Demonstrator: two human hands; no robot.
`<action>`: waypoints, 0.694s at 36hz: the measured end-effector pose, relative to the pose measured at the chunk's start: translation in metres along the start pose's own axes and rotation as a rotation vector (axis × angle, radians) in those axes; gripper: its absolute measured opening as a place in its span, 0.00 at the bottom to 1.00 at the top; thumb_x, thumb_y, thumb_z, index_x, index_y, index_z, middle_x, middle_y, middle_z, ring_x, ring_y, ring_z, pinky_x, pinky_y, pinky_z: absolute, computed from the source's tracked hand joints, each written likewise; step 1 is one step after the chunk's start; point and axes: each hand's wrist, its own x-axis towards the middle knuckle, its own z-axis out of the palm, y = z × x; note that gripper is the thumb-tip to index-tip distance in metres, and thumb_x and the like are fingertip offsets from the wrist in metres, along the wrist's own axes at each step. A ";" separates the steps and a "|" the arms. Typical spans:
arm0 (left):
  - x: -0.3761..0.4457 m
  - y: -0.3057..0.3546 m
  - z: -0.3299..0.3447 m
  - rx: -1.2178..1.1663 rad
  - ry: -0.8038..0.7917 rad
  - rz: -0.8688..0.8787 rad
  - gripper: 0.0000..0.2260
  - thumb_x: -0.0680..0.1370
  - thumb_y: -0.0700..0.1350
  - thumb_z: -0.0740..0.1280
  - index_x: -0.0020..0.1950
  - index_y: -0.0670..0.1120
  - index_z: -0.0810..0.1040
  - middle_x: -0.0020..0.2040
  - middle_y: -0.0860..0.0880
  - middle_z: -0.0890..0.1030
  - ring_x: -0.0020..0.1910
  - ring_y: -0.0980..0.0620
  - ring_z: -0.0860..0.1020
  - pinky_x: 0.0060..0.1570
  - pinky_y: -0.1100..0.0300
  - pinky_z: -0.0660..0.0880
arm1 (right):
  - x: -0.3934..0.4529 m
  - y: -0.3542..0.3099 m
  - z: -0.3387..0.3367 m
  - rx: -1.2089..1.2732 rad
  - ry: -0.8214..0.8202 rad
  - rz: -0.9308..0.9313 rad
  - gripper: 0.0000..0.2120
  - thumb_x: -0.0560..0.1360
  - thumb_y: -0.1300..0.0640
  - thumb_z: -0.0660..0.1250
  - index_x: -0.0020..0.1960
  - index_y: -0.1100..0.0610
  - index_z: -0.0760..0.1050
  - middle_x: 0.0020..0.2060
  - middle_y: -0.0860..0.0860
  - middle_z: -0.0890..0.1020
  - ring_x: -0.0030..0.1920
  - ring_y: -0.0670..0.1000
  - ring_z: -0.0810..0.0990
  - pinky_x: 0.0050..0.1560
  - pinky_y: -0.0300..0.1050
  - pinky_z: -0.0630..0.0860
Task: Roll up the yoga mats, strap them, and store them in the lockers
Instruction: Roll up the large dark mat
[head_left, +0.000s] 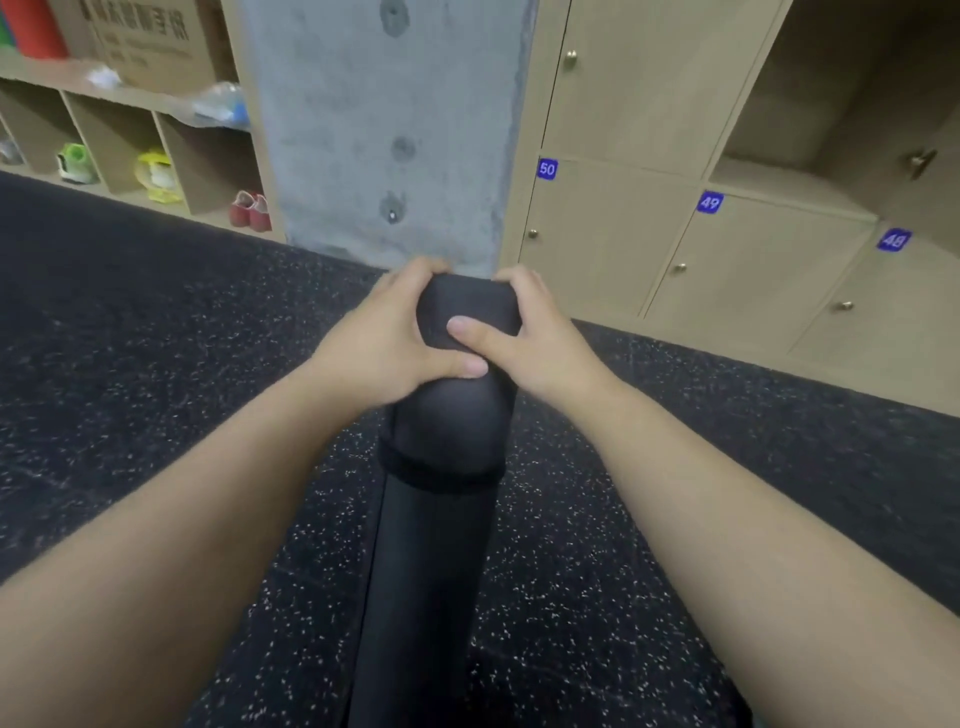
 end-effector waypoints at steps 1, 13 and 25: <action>0.006 -0.003 0.003 0.000 0.002 -0.022 0.38 0.60 0.59 0.77 0.66 0.58 0.65 0.64 0.51 0.71 0.59 0.51 0.73 0.61 0.48 0.71 | 0.006 0.005 0.002 0.010 -0.002 0.017 0.19 0.74 0.49 0.72 0.58 0.56 0.69 0.55 0.49 0.70 0.55 0.46 0.71 0.51 0.39 0.68; 0.011 0.004 -0.034 -0.087 -0.223 -0.273 0.31 0.64 0.50 0.80 0.61 0.59 0.67 0.65 0.54 0.62 0.59 0.54 0.70 0.60 0.54 0.71 | 0.036 -0.032 -0.014 -0.090 -0.492 0.275 0.21 0.79 0.49 0.65 0.67 0.55 0.63 0.72 0.47 0.56 0.64 0.48 0.66 0.57 0.39 0.65; 0.050 0.136 -0.160 -0.080 -0.259 -0.131 0.20 0.69 0.47 0.77 0.55 0.52 0.71 0.74 0.52 0.53 0.62 0.61 0.59 0.61 0.61 0.64 | 0.063 -0.180 -0.110 -0.006 -0.275 0.252 0.18 0.73 0.58 0.74 0.58 0.60 0.72 0.68 0.43 0.60 0.62 0.40 0.63 0.64 0.38 0.60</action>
